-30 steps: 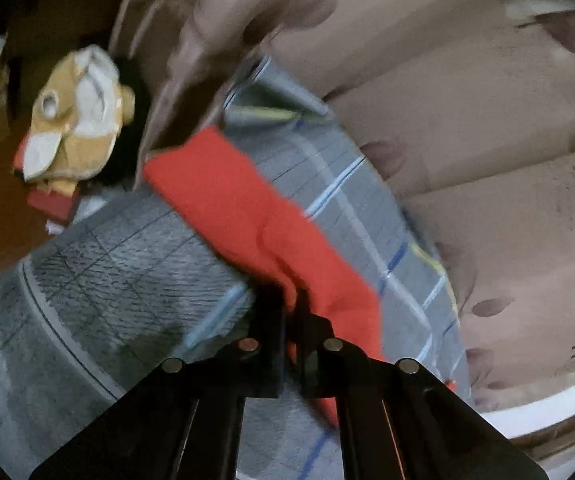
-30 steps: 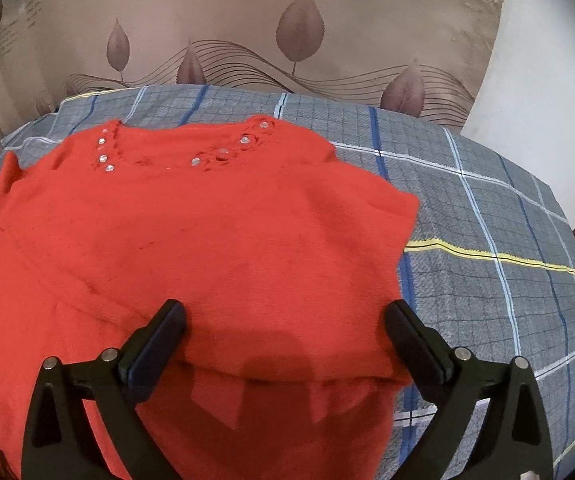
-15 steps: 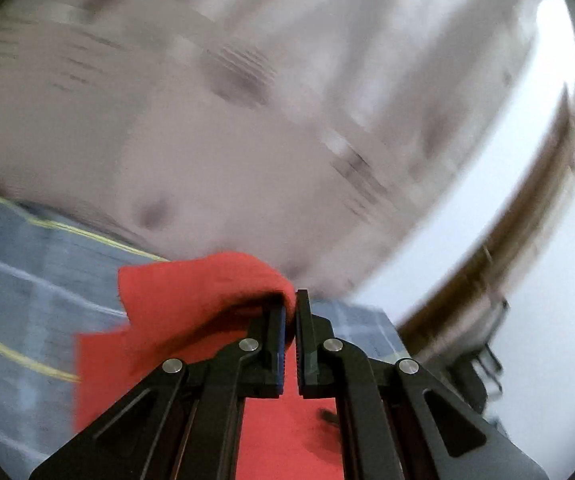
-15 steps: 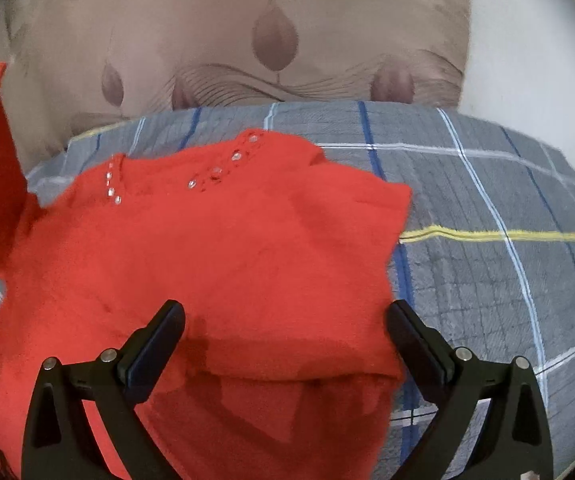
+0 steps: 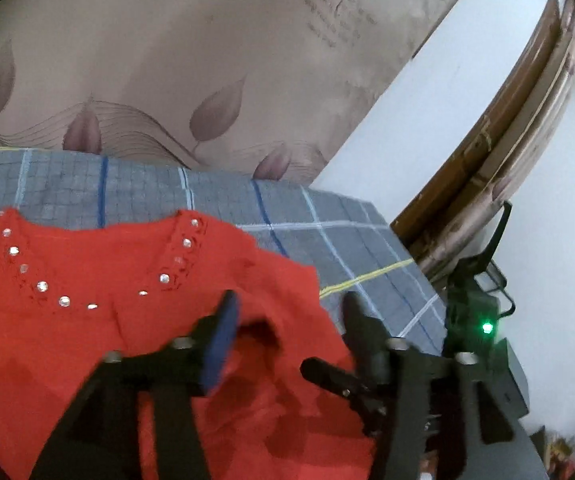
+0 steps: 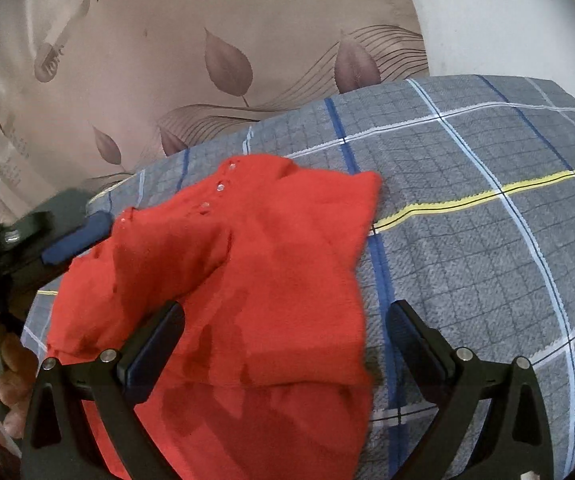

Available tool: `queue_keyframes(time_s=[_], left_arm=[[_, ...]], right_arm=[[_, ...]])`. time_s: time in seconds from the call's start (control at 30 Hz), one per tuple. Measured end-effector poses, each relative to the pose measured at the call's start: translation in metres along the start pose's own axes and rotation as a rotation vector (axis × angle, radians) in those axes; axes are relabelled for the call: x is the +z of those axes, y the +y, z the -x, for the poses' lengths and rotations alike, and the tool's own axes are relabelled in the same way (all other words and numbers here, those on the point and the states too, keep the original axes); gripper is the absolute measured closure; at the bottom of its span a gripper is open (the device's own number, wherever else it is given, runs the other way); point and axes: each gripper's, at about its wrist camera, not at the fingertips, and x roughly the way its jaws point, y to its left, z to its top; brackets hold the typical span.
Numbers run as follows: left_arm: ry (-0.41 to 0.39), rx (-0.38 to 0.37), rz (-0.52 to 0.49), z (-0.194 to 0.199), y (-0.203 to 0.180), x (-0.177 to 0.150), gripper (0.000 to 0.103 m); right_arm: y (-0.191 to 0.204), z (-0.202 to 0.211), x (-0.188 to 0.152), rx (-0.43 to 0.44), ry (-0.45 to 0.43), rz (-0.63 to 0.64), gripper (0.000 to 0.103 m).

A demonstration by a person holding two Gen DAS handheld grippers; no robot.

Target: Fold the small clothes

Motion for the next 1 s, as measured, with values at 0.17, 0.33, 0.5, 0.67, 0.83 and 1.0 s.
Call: queue_keyframes(time_s=[0.17,0.33,0.5,0.67,0.83,1.0], left_arm=[[-0.184,0.032,0.003,0.059,0.003,0.002,0.010],[-0.233,0.303,0.068,0.104,0.045,-0.035,0.008],[-0.182,0.346,0.262,0.111,0.111,-0.083,0.008],[-0.244,0.269,0.346,0.119,0.125,-0.099,0.008],[-0.219,0.278,0.319,0.115,0.117,-0.098,0.008],[-0.231,0.256,0.346,0.117,0.122,-0.096,0.008]], right_arm=[[-0.003,0.005,-0.001,0.015,-0.009,-0.022,0.002],[0.000,0.025,0.000,-0.037,-0.088,-0.036,0.002],[0.079,0.042,0.036,-0.124,-0.106,0.266,0.002],[0.163,-0.019,0.044,-0.429,0.069,0.723,0.005],[0.125,-0.034,0.064,-0.372,0.106,0.502,0.099],[-0.017,-0.008,0.035,0.179,0.036,-0.235,0.088]])
